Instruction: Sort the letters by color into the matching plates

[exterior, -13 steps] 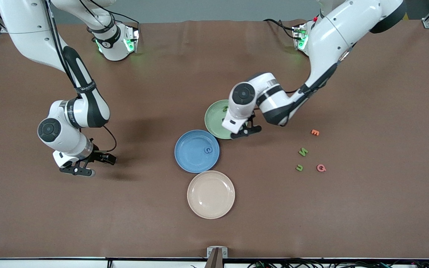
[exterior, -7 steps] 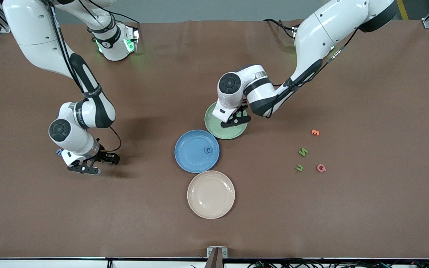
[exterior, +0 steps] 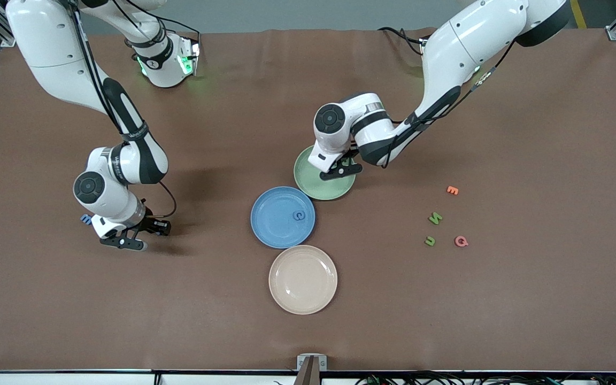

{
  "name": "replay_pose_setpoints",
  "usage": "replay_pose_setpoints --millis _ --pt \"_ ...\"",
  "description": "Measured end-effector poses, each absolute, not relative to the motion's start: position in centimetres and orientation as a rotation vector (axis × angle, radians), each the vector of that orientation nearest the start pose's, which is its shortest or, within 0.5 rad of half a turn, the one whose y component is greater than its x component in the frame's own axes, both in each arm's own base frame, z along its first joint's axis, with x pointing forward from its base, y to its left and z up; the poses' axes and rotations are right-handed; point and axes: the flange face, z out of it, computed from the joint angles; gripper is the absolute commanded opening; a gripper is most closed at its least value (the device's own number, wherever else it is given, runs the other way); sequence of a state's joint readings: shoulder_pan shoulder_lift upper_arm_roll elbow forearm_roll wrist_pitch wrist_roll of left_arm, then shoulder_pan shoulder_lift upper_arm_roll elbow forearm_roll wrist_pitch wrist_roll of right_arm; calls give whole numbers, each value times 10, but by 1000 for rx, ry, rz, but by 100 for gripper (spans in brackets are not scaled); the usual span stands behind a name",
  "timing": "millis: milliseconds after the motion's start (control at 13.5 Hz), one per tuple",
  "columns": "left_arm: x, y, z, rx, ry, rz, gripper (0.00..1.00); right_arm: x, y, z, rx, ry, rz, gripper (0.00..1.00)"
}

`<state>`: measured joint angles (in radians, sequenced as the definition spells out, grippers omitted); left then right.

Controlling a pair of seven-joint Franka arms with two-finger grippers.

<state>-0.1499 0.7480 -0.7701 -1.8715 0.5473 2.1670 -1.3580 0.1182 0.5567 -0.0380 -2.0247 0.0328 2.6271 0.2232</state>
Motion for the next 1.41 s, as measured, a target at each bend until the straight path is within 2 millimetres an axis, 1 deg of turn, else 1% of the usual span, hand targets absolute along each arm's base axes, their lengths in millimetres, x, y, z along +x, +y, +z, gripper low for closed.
replay_pose_setpoints --millis 222,371,445,519,593,741,816,890,1038,1186,1409 --pt "405 -458 189 -3002 -259 237 99 602 48 173 -3125 274 -69 54" --pt "416 -453 195 -3012 -287 226 99 601 48 173 -3124 286 -66 54" --pt "425 -448 203 -3024 -310 214 99 601 48 173 -3123 290 -65 47" --pt "437 -441 214 -3042 -324 203 99 601 48 173 -3123 292 -64 38" --pt "451 -431 226 -3066 -323 195 99 601 48 174 -3123 293 -64 30" --pt "486 -397 248 -3116 -306 184 99 601 48 176 -3124 295 -54 15" --pt "501 -378 254 -3131 -309 181 99 601 48 175 -3124 295 -53 7" --pt "515 -359 257 -3140 -317 181 98 601 48 175 -3124 295 -53 4" --pt "533 -332 257 -3146 -317 180 98 601 48 175 -3124 295 -53 4" --pt "546 -309 256 -3149 -289 166 97 601 49 176 -3124 295 -49 3" --pt "569 -264 254 -3127 -224 94 96 601 53 178 -3131 290 47 3"
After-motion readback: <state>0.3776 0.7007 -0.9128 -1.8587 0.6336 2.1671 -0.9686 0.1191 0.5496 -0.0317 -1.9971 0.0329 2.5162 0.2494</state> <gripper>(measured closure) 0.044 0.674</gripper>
